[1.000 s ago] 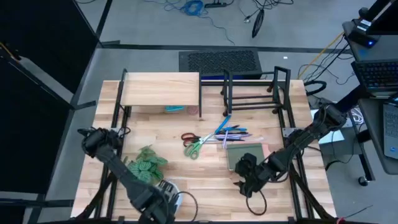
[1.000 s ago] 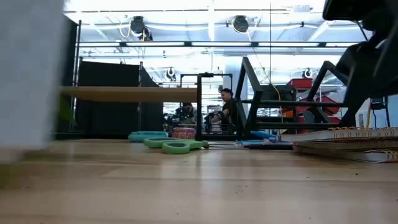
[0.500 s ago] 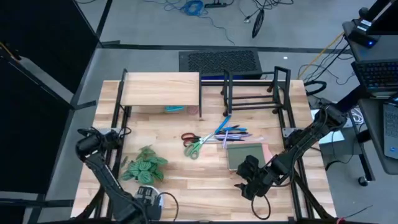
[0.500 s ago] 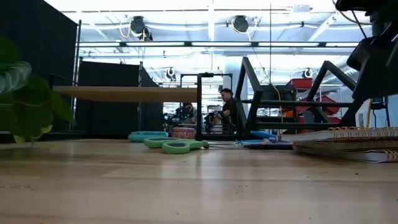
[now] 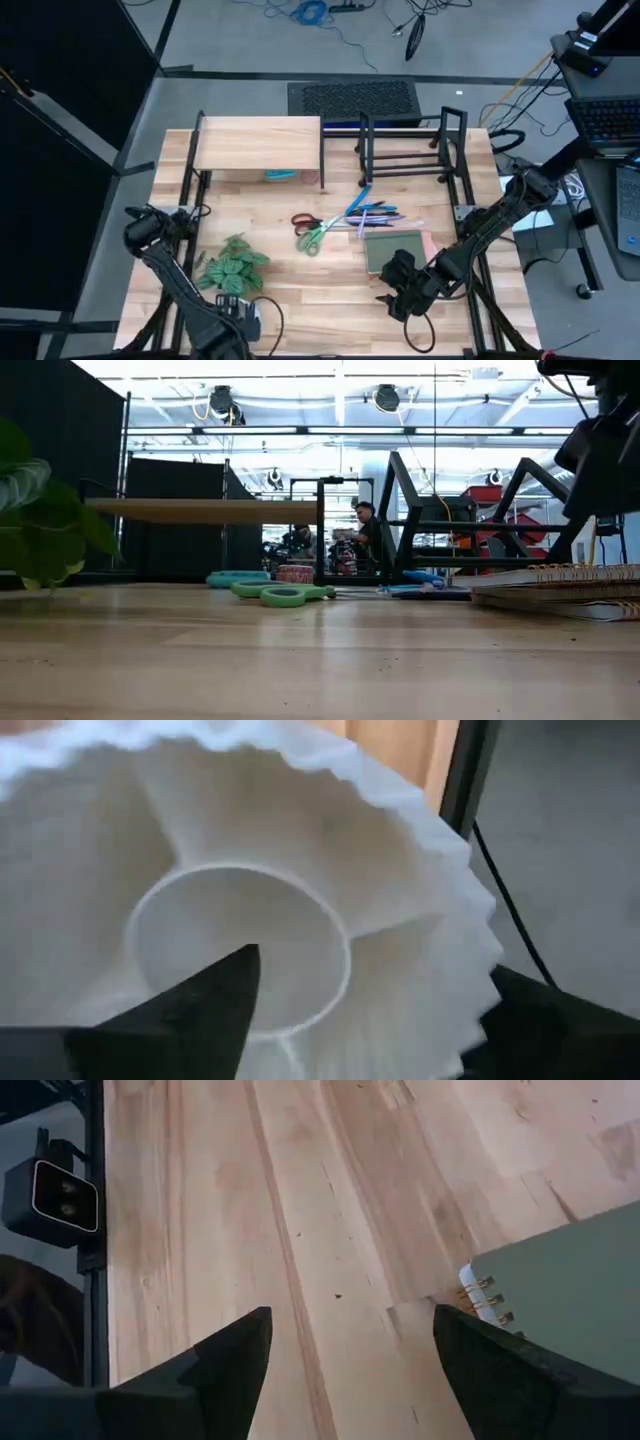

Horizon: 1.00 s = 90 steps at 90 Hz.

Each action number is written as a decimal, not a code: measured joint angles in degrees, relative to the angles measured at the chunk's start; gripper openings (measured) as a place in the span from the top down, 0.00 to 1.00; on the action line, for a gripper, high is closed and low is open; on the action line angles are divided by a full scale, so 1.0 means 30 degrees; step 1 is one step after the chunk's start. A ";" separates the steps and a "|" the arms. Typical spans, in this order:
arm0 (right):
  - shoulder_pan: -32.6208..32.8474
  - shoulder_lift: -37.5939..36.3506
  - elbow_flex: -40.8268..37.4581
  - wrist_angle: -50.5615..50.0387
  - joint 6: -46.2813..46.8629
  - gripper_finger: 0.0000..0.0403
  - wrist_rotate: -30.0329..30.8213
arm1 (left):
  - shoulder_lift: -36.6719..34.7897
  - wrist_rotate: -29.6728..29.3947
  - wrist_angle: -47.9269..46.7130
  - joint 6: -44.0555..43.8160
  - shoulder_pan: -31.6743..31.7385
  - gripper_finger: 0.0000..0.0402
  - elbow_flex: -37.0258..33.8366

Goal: Stock shelves
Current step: Remove the white pen holder from the shelf, then remove the red scented candle from under the shelf

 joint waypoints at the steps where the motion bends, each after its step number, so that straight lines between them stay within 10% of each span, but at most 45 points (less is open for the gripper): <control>1: 0.0002 -0.0015 0.0000 0.0007 -0.0020 0.35 -0.0001 | -0.0046 0.0000 -0.0122 0.0004 0.0008 0.24 0.0096; 28: -0.0132 -0.1032 0.0000 0.0368 -0.0904 0.35 -0.0022 | -0.2394 -0.4010 -0.1787 -0.0257 0.0224 0.22 0.1877; 76: -0.2329 -0.1600 0.0022 0.3175 -0.5146 0.35 0.0031 | -0.6157 -2.0180 -0.3289 -0.1906 0.3688 0.21 0.1919; 90: -0.2781 -0.1600 0.0022 0.2882 -0.5704 0.35 0.0042 | -0.6173 -2.0983 -0.2902 -0.2207 0.6119 0.21 0.1304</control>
